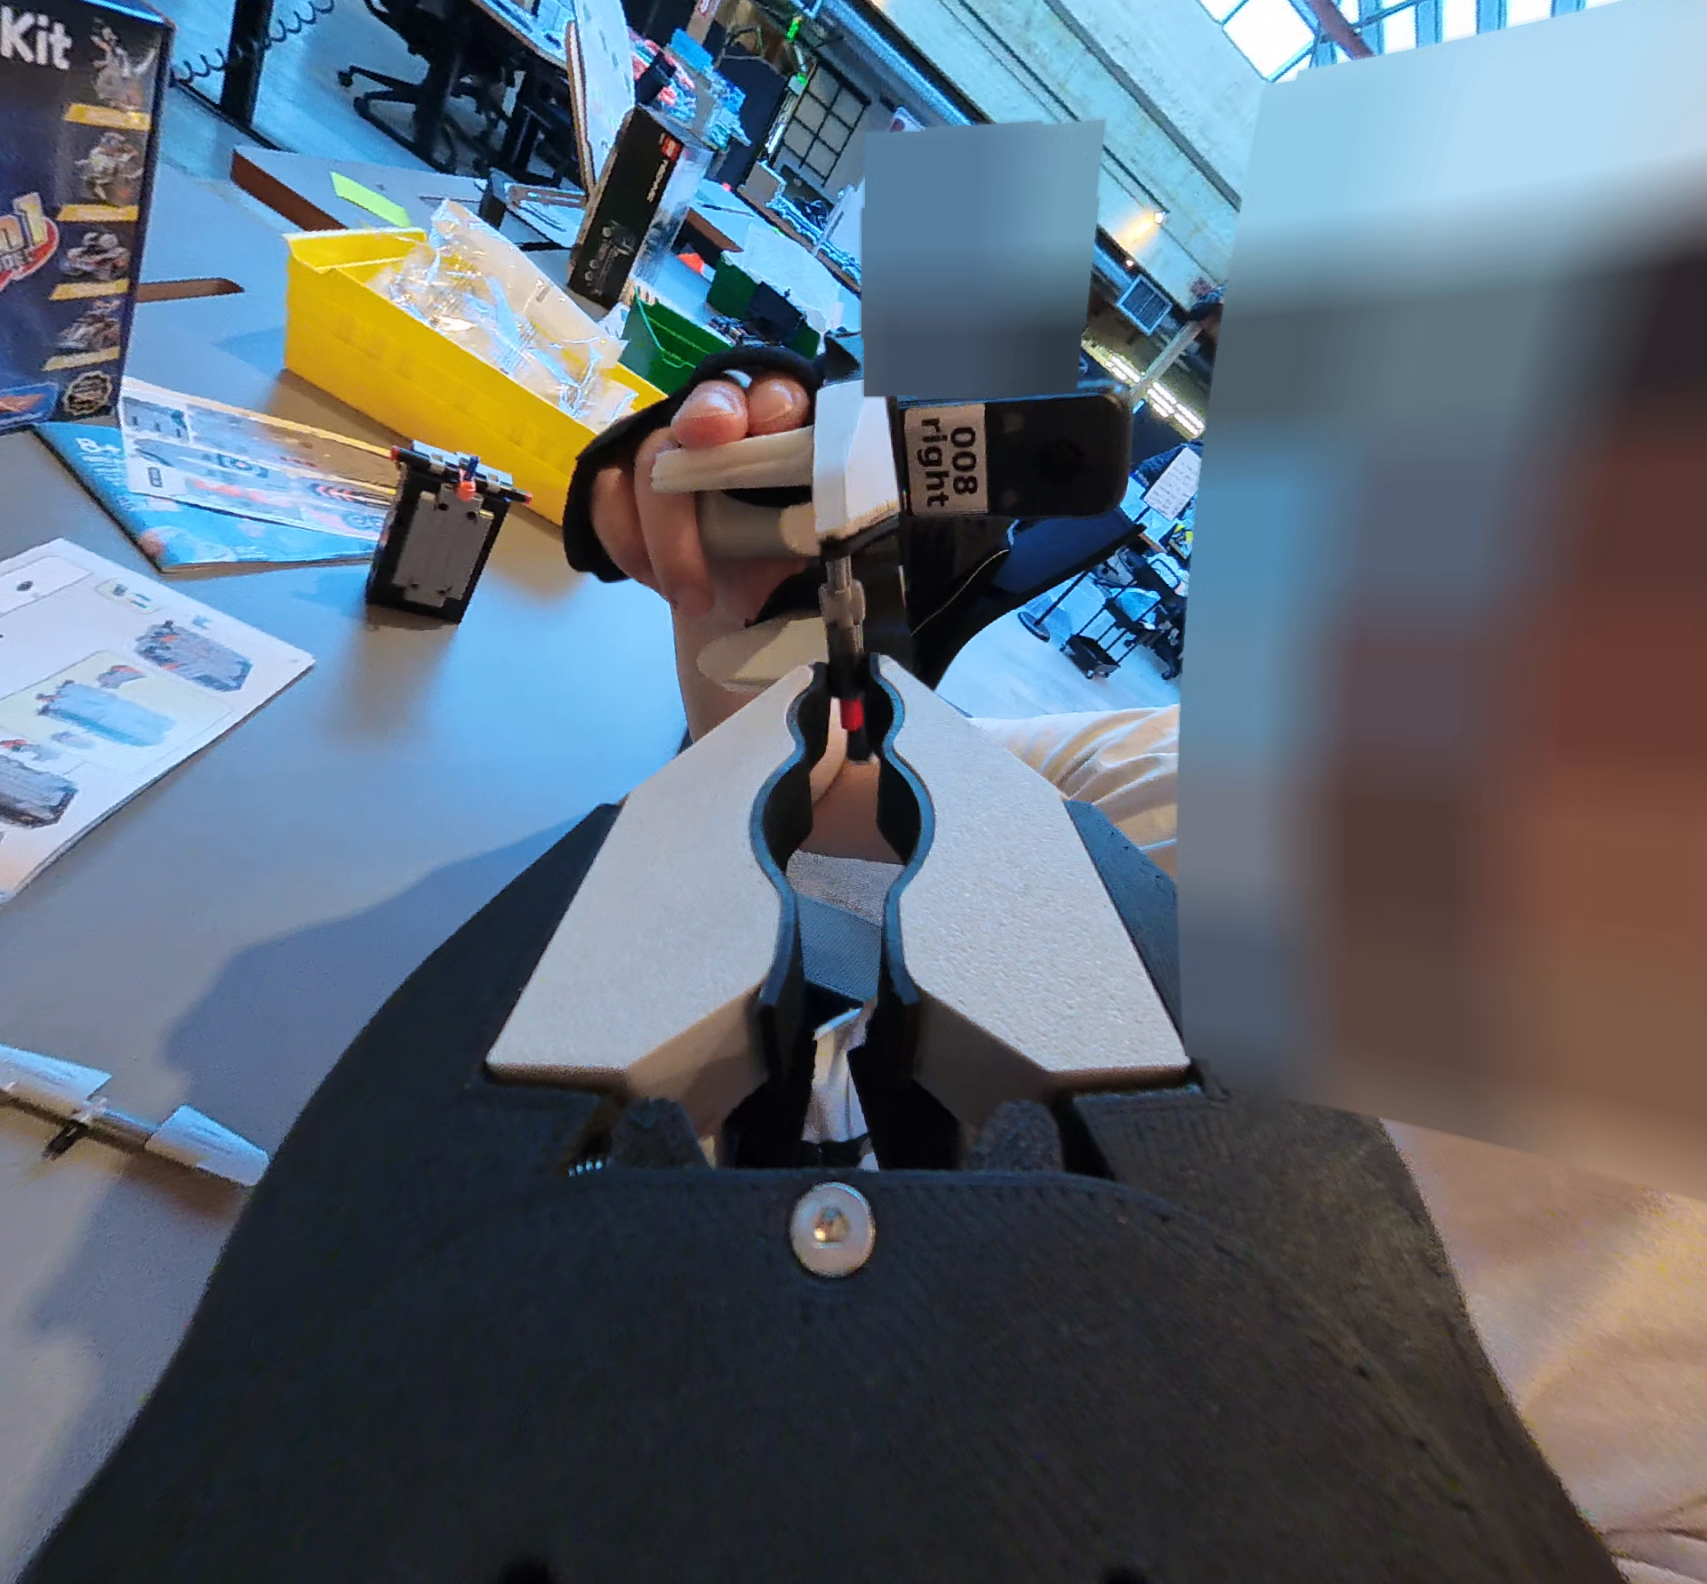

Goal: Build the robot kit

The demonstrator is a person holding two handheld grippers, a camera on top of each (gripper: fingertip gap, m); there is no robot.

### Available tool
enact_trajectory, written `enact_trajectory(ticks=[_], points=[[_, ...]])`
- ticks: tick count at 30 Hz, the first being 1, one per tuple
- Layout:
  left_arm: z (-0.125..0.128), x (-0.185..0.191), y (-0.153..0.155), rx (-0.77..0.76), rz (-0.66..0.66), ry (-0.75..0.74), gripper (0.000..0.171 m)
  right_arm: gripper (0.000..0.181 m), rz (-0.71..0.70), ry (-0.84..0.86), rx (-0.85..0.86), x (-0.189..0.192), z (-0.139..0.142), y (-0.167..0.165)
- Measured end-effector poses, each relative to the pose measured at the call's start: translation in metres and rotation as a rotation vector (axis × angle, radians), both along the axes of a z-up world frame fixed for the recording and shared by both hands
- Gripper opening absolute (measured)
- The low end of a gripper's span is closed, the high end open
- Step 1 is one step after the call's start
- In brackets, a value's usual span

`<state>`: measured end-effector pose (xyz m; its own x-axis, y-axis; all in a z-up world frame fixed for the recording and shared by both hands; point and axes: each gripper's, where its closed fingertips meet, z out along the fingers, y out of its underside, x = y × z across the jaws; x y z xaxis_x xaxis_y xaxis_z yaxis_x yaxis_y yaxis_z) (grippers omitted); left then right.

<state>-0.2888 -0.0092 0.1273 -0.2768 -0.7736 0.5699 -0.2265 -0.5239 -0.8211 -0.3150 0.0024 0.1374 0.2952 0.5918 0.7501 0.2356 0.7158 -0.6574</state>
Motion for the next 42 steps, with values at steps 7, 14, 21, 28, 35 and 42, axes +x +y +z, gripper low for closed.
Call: enact_trajectory(ticks=[7,14,21,28,35,42], points=[[0.005,-0.001,-0.004,0.005,-0.005,-0.011,0.004,0.041,-0.003,0.0,0.039,0.001,0.004,-0.006],[0.007,0.001,-0.005,0.013,-0.006,-0.011,0.004,0.039,-0.009,0.016,0.065,0.003,0.007,-0.007],[0.004,0.003,-0.008,0.013,-0.02,0.002,0.004,0.039,0.002,-0.01,0.076,0.005,0.004,-0.009],[0.001,0.003,0.002,0.015,0.026,0.014,0.004,0.039,-0.015,-0.003,0.052,0.004,0.002,-0.002],[0.0,0.003,0.003,-0.009,0.021,0.011,0.004,0.04,0.013,0.009,-0.04,0.003,0.0,0.0],[-0.002,0.0,0.004,-0.059,-0.007,-0.004,0.004,0.042,0.036,0.015,-0.102,0.0,-0.002,0.001]])
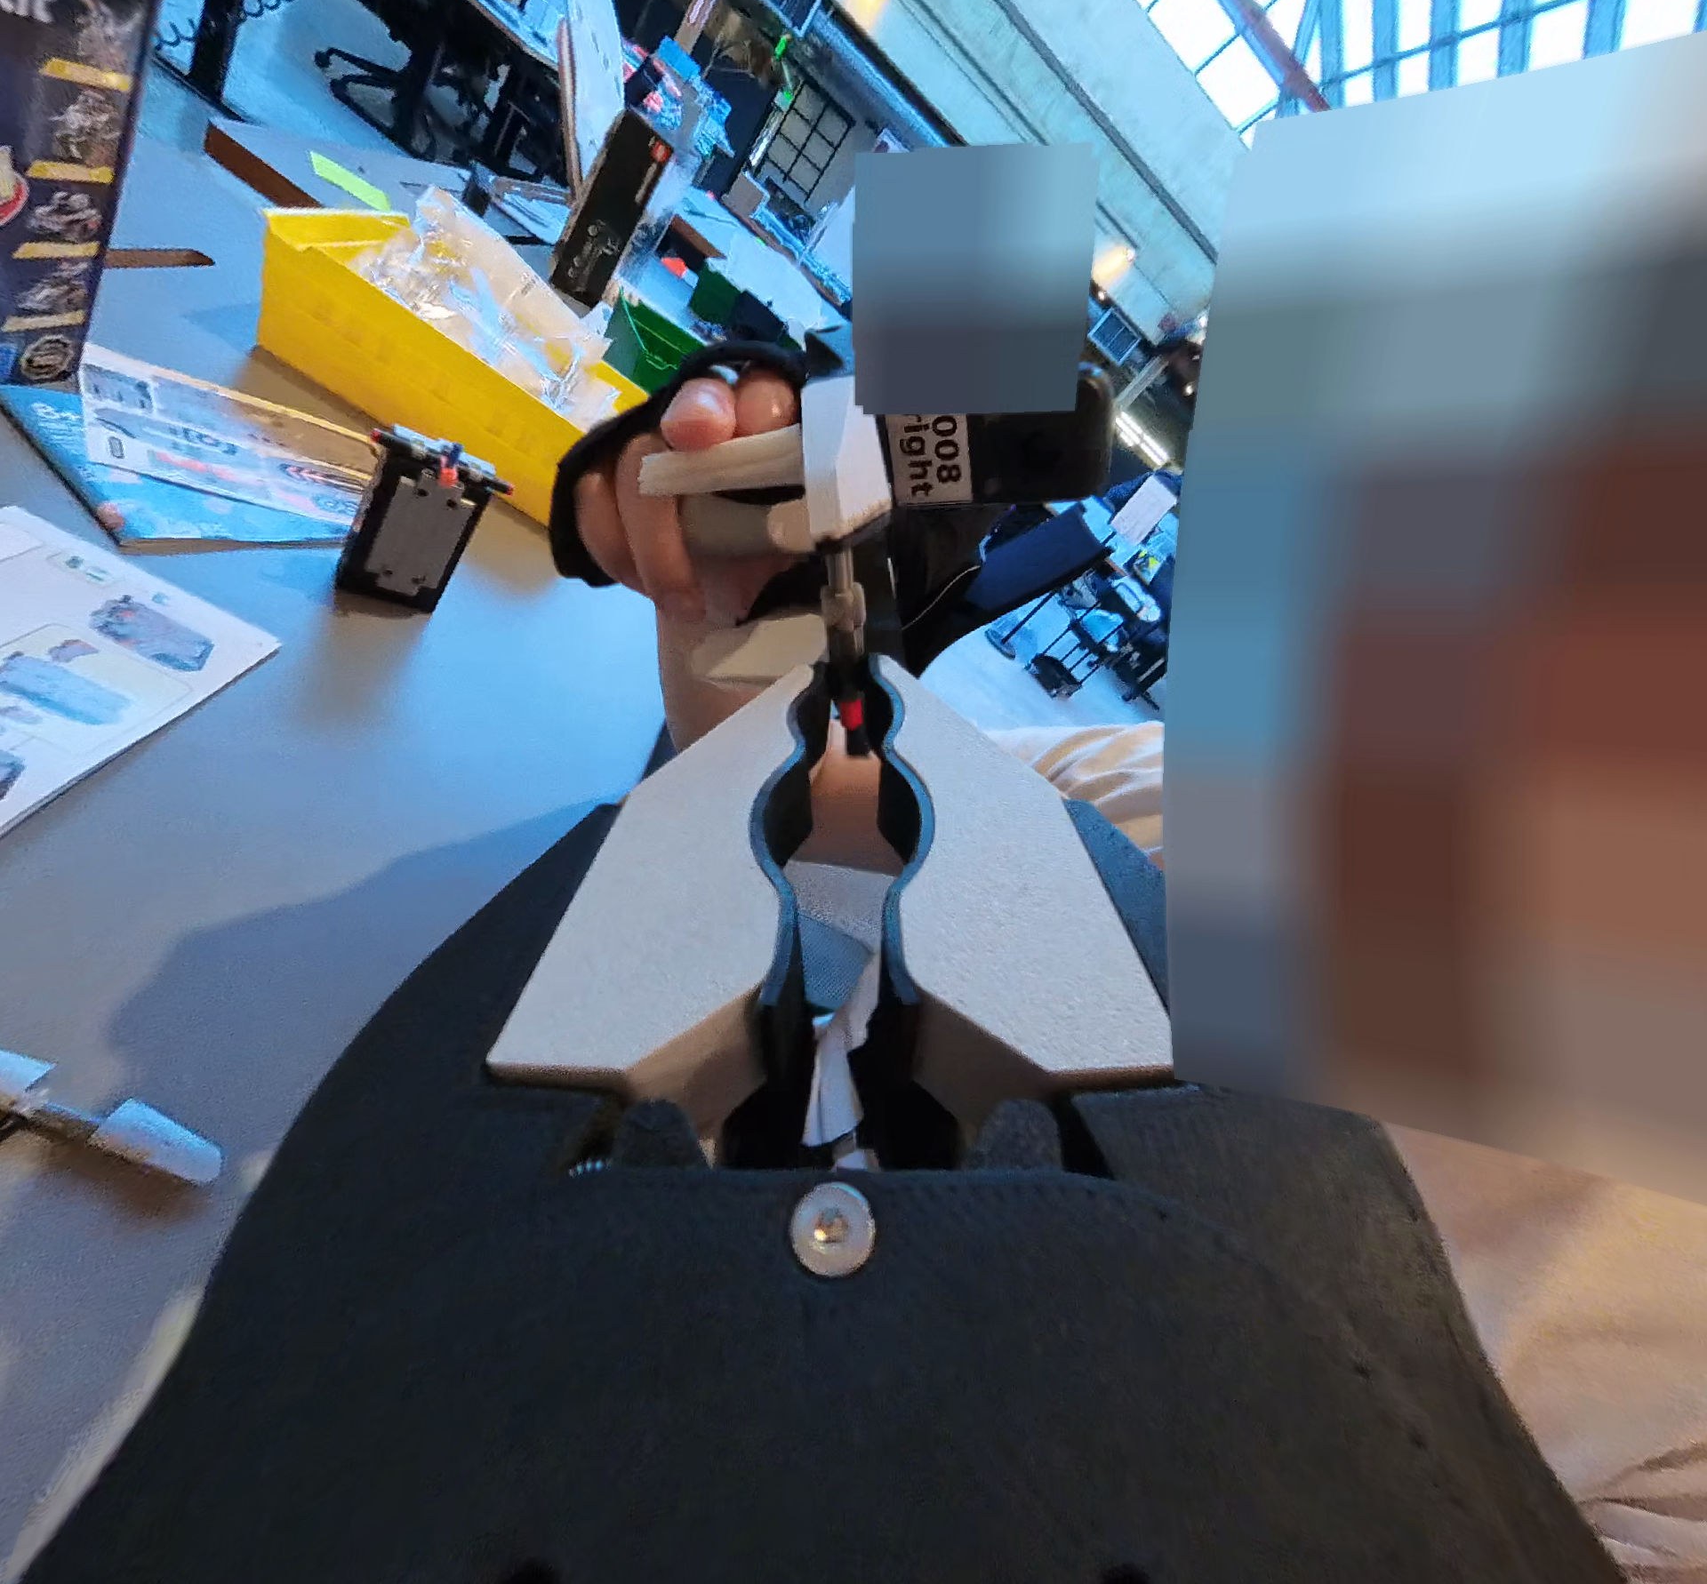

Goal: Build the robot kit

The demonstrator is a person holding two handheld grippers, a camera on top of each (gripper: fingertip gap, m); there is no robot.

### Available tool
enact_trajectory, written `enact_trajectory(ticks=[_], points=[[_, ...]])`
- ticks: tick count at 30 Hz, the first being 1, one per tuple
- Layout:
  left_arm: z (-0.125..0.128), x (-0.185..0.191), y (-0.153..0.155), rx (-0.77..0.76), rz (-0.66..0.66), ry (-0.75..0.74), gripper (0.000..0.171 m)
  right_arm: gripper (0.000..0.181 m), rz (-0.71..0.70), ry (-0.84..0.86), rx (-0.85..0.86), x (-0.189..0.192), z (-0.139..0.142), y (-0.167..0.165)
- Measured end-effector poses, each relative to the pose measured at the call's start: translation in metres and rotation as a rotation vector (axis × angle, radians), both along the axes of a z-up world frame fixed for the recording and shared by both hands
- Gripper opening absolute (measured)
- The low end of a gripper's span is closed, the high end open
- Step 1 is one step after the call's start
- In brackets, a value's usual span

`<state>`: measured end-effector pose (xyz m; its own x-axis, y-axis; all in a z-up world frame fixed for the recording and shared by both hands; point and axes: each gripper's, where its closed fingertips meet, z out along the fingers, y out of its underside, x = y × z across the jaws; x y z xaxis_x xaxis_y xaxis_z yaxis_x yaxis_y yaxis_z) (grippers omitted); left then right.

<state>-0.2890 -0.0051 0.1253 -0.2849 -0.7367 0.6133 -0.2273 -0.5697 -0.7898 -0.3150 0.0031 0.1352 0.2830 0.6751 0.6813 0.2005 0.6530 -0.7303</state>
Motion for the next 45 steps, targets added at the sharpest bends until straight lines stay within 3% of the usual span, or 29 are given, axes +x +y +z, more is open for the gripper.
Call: enact_trajectory(ticks=[2,4,5,6,8,10,11,13,18,30,32,35,37,39,41,45], points=[[-0.002,-0.004,0.016,0.006,0.066,0.009,0.004,0.071,-0.012,0.034,-0.074,0.002,0.001,0.011],[-0.007,-0.015,0.043,0.01,0.19,0.018,0.004,0.08,-0.047,0.074,-0.173,0.014,-0.002,0.031],[-0.011,-0.022,0.057,0.009,0.259,0.03,0.005,0.078,-0.131,0.146,-0.215,0.028,0.002,0.053],[-0.016,-0.031,0.072,0.016,0.341,0.053,0.004,0.073,-0.276,0.241,-0.258,0.051,0.006,0.083],[-0.028,-0.049,0.099,0.062,0.513,0.121,0.004,0.059,-0.749,0.398,-0.39,0.126,-0.01,0.149],[-0.034,-0.068,0.119,0.125,0.667,0.181,0.004,0.059,-1.085,0.341,-0.457,0.179,-0.045,0.178],[-0.035,-0.077,0.126,0.161,0.731,0.208,0.004,0.059,-1.194,0.305,-0.456,0.197,-0.055,0.185],[-0.034,-0.09,0.134,0.227,0.824,0.252,0.004,0.058,-1.277,0.293,-0.455,0.212,-0.065,0.191],[-0.027,-0.102,0.138,0.299,0.909,0.306,0.004,0.056,-1.284,0.286,-0.458,0.212,-0.07,0.195],[-0.041,-0.094,0.139,0.342,0.901,0.396,0.004,0.059,-1.237,0.263,-0.471,0.205,-0.076,0.198],[-0.046,-0.082,0.131,0.286,0.822,0.367,0.004,0.066,-1.093,0.308,-0.474,0.187,-0.069,0.198],[-0.03,-0.058,0.105,0.113,0.628,0.179,0.004,0.067,-0.658,0.486,-0.583,0.145,-0.028,0.172],[-0.021,-0.06,0.106,0.214,0.69,0.186,0.004,0.066,-0.551,0.564,-0.571,0.146,0.004,0.15],[-0.024,-0.061,0.109,0.381,0.767,0.288,0.004,0.065,-0.586,0.466,-0.499,0.148,0.012,0.136],[-0.044,-0.055,0.104,0.447,0.752,0.408,0.004,0.066,-0.689,0.307,-0.451,0.153,0.0,0.134],[-0.131,-0.045,0.091,0.338,0.594,0.691,0.005,0.066,-0.777,0.086,-0.501,0.156,-0.036,0.14]])
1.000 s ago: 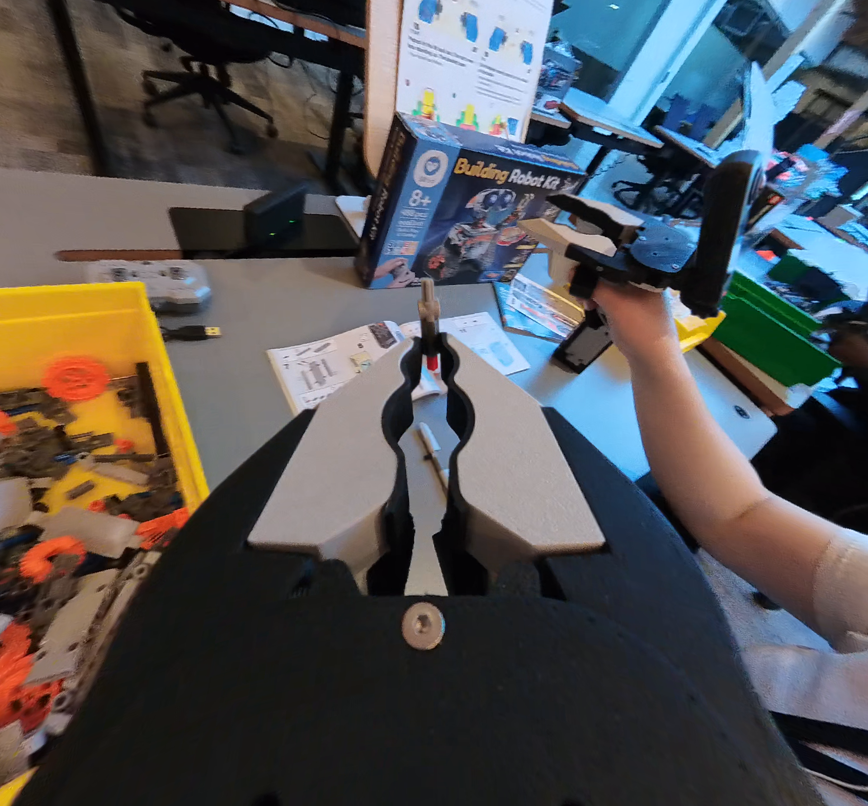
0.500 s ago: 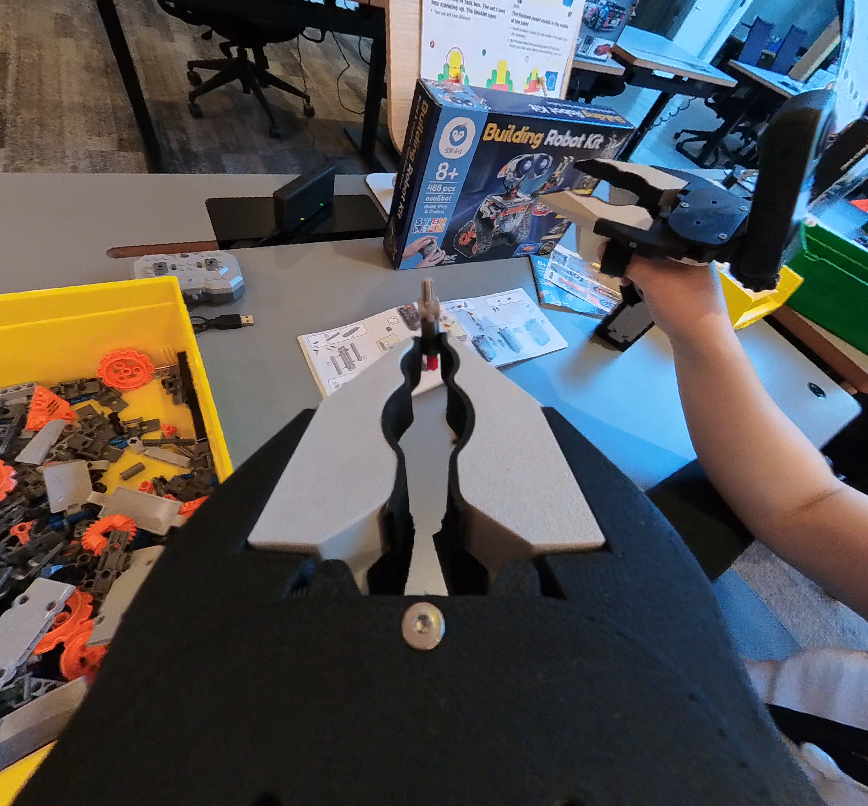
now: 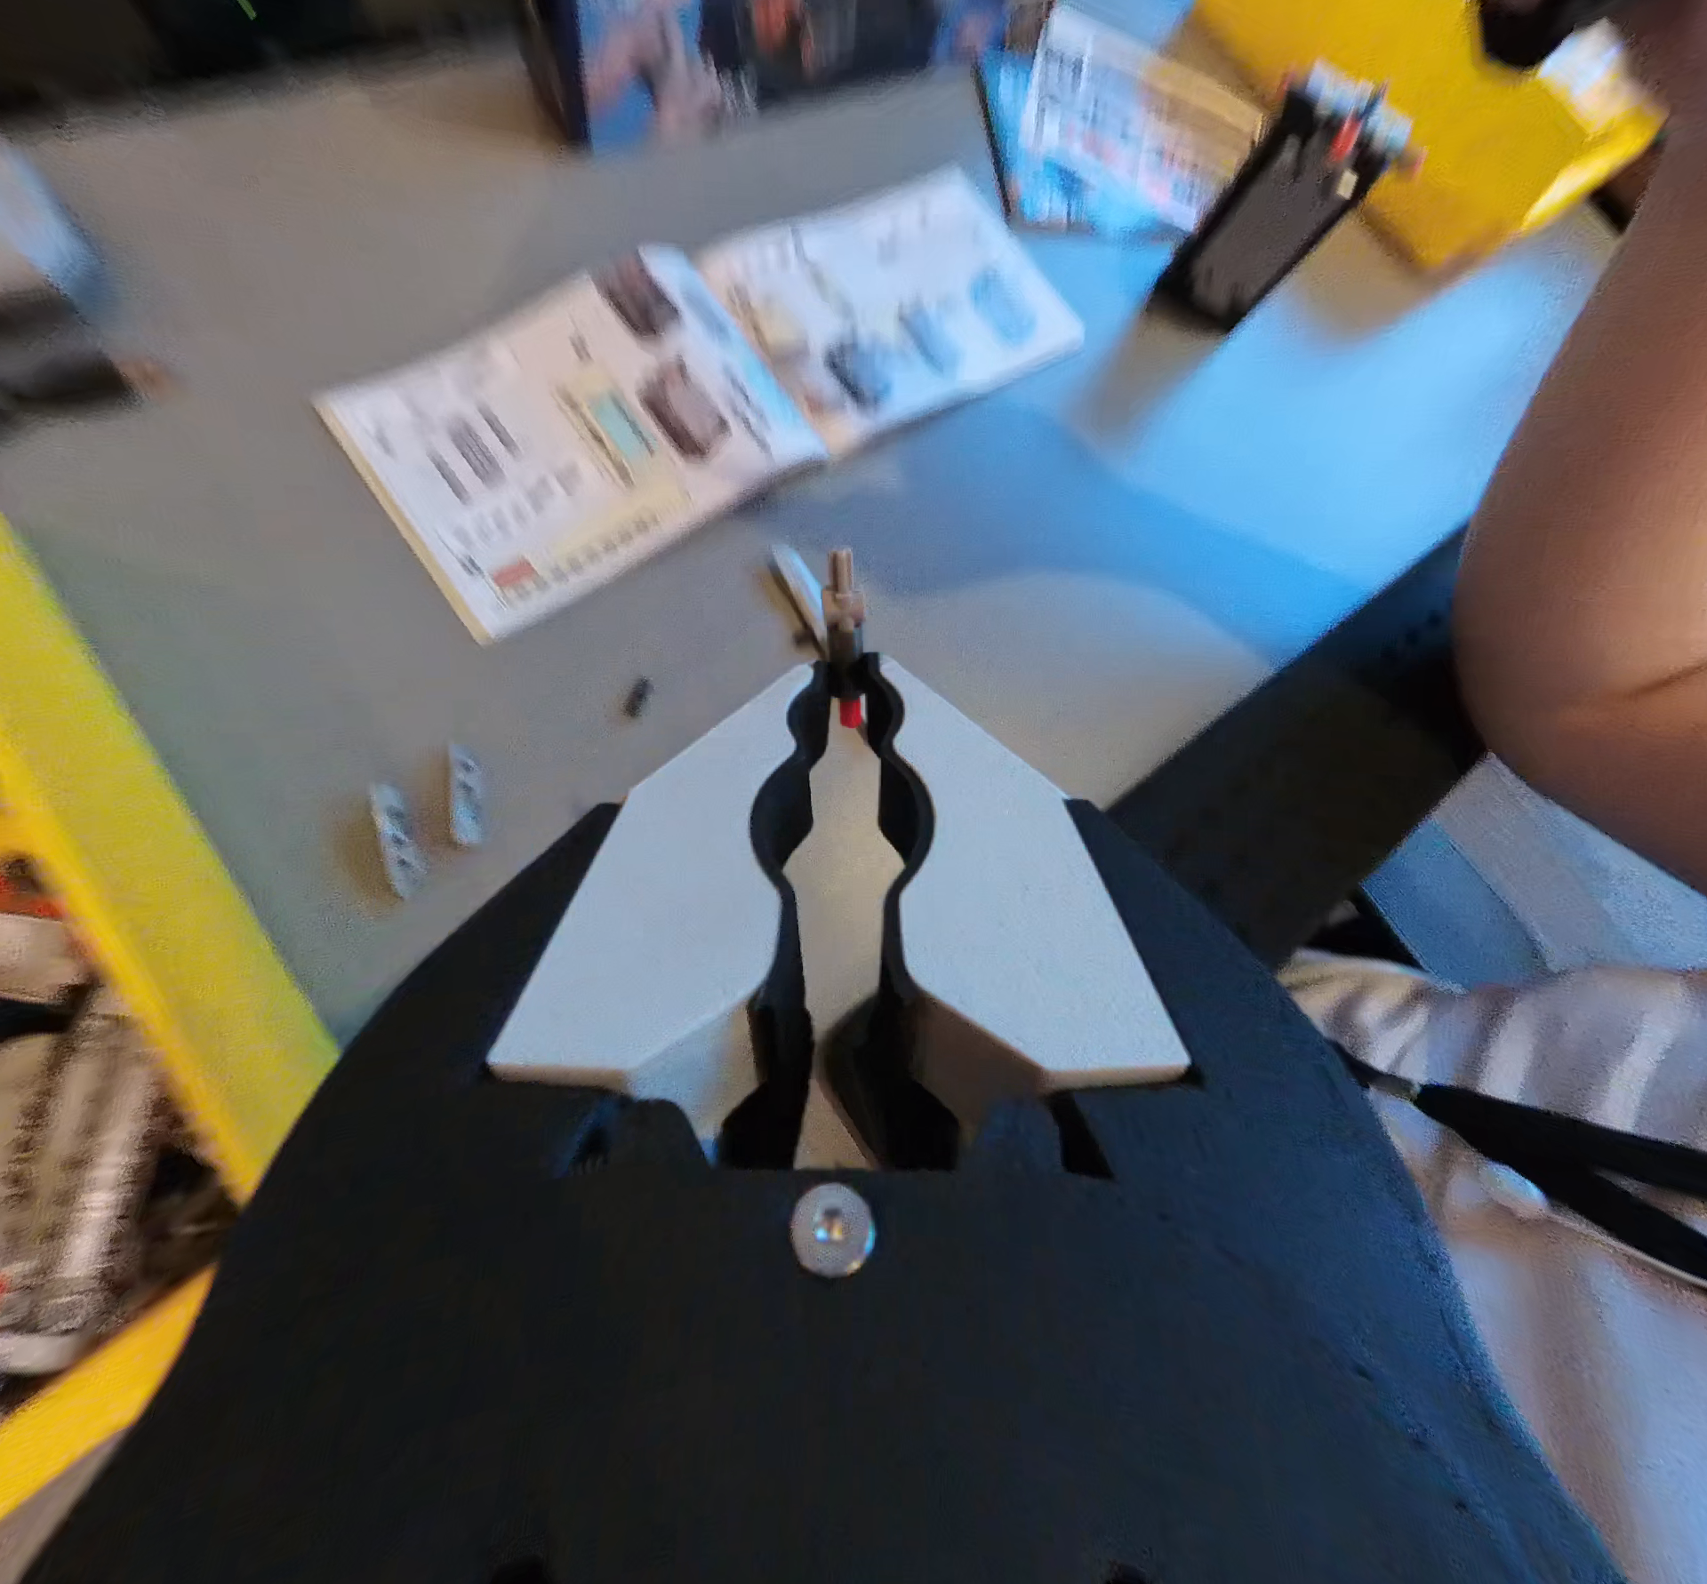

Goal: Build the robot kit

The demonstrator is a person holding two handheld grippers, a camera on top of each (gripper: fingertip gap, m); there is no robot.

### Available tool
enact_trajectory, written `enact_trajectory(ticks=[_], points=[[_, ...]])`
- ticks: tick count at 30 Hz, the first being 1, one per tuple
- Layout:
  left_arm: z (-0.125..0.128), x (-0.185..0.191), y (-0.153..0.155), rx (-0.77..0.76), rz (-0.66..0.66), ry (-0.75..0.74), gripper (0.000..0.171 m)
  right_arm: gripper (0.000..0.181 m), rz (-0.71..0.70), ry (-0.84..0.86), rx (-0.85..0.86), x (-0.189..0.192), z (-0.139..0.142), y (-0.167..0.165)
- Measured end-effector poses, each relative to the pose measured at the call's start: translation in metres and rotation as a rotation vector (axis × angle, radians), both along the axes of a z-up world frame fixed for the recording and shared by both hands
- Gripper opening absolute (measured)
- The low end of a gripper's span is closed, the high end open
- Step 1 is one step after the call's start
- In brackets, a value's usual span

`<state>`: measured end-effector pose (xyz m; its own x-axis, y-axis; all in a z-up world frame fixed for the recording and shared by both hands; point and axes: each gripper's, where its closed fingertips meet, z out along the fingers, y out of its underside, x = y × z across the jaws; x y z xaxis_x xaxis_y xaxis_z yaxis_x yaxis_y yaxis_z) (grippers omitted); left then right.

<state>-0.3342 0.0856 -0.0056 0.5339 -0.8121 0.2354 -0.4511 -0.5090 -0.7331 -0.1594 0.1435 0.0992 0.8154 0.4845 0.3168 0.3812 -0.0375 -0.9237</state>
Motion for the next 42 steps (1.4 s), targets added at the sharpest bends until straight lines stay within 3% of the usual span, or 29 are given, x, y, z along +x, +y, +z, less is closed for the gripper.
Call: enact_trajectory(ticks=[3,5,8,11,14,18,23,29,31,33,37,42], points=[[-0.058,0.006,-0.014,-0.245,-0.062,0.041,0.005,0.065,0.034,-0.01,-0.073,-0.01,-0.022,0.008],[-0.076,0.01,-0.015,-0.326,-0.077,0.024,0.005,0.06,0.223,0.008,-0.208,-0.049,-0.052,-0.003],[-0.068,0.017,-0.015,-0.281,-0.113,-0.047,0.005,0.05,0.607,0.048,-0.404,-0.117,-0.096,-0.039],[-0.055,0.019,-0.019,-0.215,-0.155,-0.068,0.005,0.036,0.657,0.221,-0.644,-0.143,-0.127,-0.035],[-0.052,0.017,-0.025,-0.217,-0.169,-0.084,0.005,0.023,0.807,0.532,-0.816,-0.16,-0.115,-0.046],[-0.05,0.014,-0.029,-0.234,-0.182,-0.107,0.005,0.027,0.871,0.452,-0.851,-0.167,-0.135,-0.059],[-0.047,0.014,-0.037,-0.274,-0.218,-0.131,0.005,0.025,1.018,0.486,-0.811,-0.172,-0.12,-0.077],[-0.04,0.015,-0.044,-0.277,-0.247,-0.152,0.005,0.022,1.038,0.385,-0.787,-0.173,-0.132,-0.084],[-0.042,0.015,-0.045,-0.277,-0.255,-0.139,0.005,0.008,1.075,0.395,-0.788,-0.175,-0.129,-0.089],[-0.044,0.015,-0.046,-0.261,-0.274,-0.128,0.005,0.007,1.074,0.399,-0.827,-0.176,-0.131,-0.089],[-0.049,-0.006,-0.029,-0.183,-0.195,-0.034,0.025,0.006,0.798,0.472,-0.98,-0.17,-0.156,-0.053],[-0.022,-0.045,-0.015,-0.091,-0.059,-0.063,0.021,0.006,0.586,0.423,-1.208,-0.175,-0.211,-0.045]])
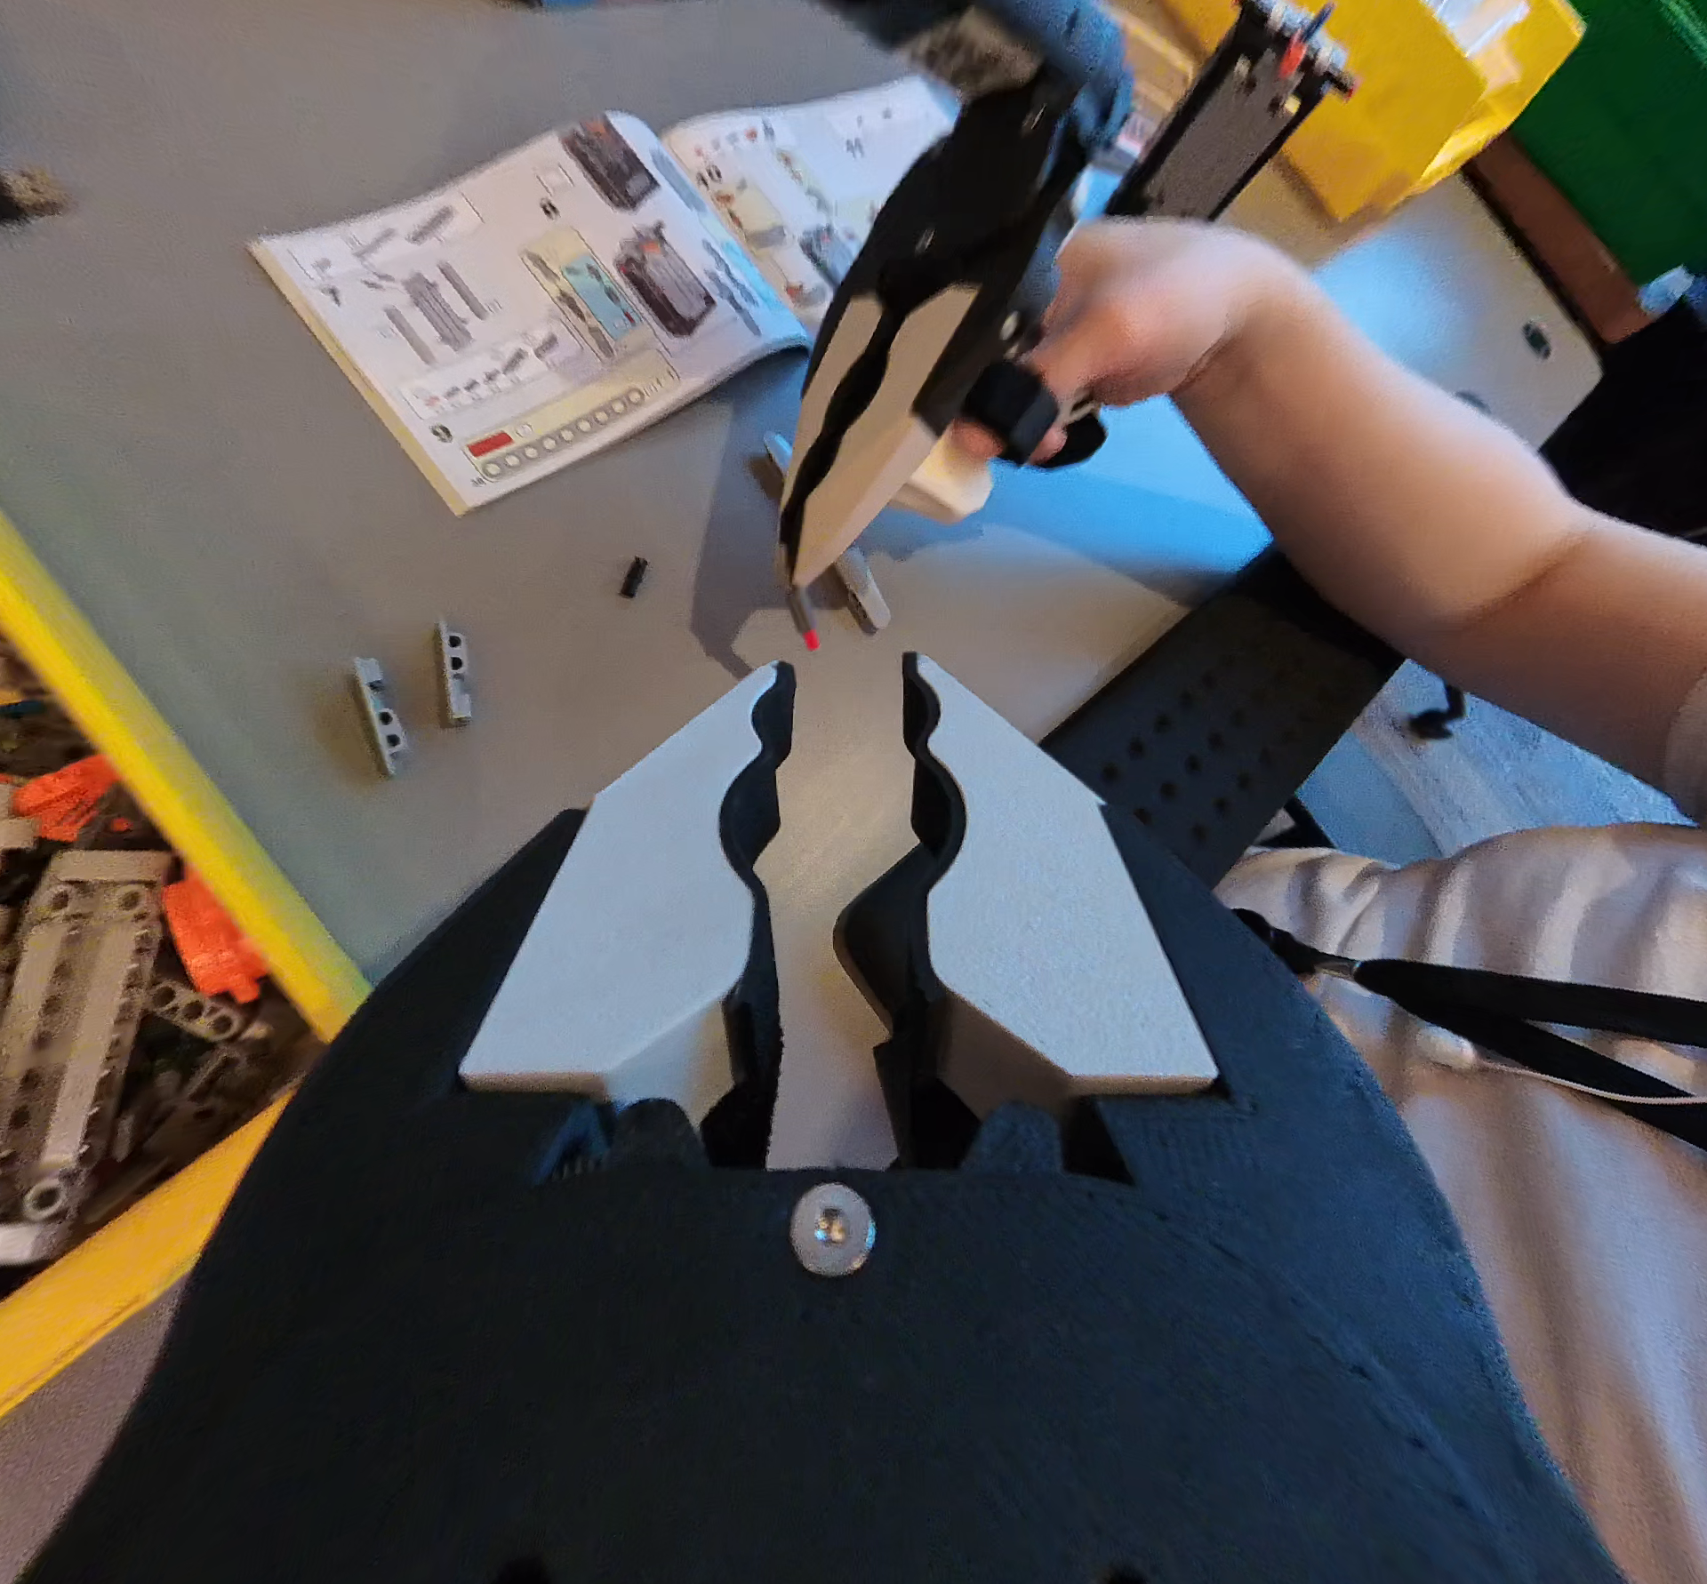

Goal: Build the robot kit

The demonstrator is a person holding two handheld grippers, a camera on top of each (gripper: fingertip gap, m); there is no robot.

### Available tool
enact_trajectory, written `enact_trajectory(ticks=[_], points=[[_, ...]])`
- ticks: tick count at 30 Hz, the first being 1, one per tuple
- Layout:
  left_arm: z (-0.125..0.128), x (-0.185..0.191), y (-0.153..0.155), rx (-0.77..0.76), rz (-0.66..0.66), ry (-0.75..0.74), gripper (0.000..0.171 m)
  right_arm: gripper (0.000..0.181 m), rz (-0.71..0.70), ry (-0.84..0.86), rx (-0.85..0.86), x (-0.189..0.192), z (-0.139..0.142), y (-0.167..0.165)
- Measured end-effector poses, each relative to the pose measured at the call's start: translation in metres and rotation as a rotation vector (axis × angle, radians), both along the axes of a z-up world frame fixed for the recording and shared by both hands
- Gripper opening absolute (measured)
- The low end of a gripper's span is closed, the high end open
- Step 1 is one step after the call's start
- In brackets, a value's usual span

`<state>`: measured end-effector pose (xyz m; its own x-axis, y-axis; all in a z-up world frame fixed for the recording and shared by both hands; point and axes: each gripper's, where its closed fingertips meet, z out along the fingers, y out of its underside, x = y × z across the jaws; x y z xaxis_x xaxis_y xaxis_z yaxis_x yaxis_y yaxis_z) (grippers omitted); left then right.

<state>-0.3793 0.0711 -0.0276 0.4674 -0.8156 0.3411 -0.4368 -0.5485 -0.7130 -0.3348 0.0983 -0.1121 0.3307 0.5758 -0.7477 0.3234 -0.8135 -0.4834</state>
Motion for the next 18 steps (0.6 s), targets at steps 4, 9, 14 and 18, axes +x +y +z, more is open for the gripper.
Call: enact_trajectory(ticks=[4,9,14,18], points=[[0.019,-0.016,-0.004,0.057,0.035,-0.011,0.021,0.006,-0.013,-0.124,-0.074,-0.008,-0.031,0.002],[0.03,-0.022,-0.015,0.076,0.023,-0.025,0.017,0.006,-0.035,-0.195,-0.082,-0.01,-0.044,0.007],[0.031,-0.017,-0.03,0.07,-0.034,-0.001,0.017,0.006,-0.053,-0.278,-0.033,-0.01,-0.046,0.014],[0.032,-0.015,-0.031,0.077,-0.042,0.01,0.017,0.008,-0.046,-0.35,0.027,-0.012,-0.047,0.016]])
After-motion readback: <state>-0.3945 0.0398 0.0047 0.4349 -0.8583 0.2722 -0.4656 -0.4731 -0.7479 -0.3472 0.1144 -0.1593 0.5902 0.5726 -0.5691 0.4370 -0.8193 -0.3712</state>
